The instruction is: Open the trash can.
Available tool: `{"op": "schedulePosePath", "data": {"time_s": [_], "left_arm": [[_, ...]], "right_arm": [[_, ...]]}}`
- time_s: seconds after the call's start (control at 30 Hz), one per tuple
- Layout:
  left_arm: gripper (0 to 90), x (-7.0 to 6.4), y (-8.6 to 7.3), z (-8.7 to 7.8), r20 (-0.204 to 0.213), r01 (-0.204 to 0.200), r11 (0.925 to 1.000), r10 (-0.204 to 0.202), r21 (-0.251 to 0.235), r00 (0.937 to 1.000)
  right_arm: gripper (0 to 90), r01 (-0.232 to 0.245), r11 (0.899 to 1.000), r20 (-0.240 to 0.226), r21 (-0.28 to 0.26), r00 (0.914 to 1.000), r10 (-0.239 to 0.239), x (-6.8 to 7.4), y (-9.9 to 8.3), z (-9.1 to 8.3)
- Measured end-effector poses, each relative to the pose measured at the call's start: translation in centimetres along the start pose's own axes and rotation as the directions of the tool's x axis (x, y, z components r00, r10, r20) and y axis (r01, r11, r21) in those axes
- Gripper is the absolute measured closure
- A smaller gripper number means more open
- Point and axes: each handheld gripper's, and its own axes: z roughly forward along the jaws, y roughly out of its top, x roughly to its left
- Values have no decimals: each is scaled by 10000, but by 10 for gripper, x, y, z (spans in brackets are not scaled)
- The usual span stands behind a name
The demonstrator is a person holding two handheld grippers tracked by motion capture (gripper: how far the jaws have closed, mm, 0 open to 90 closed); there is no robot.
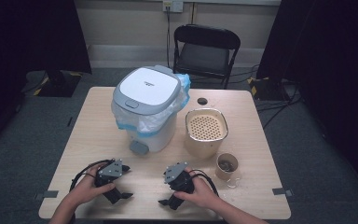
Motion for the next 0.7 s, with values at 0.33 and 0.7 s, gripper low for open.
{"op": "schedulePosePath", "data": {"time_s": [0.33,0.7], "left_arm": [[0,-1,1,1,-212,304,9995,-304,-9,9993],[167,2,9,-12,-396,1648,9862,-1640,173,9857]], "right_arm": [[0,11,10000,-29,-17,10000,-11,0,0,0],[0,137,9999,-168,-37,9998,-138,-2,1,1]]}}
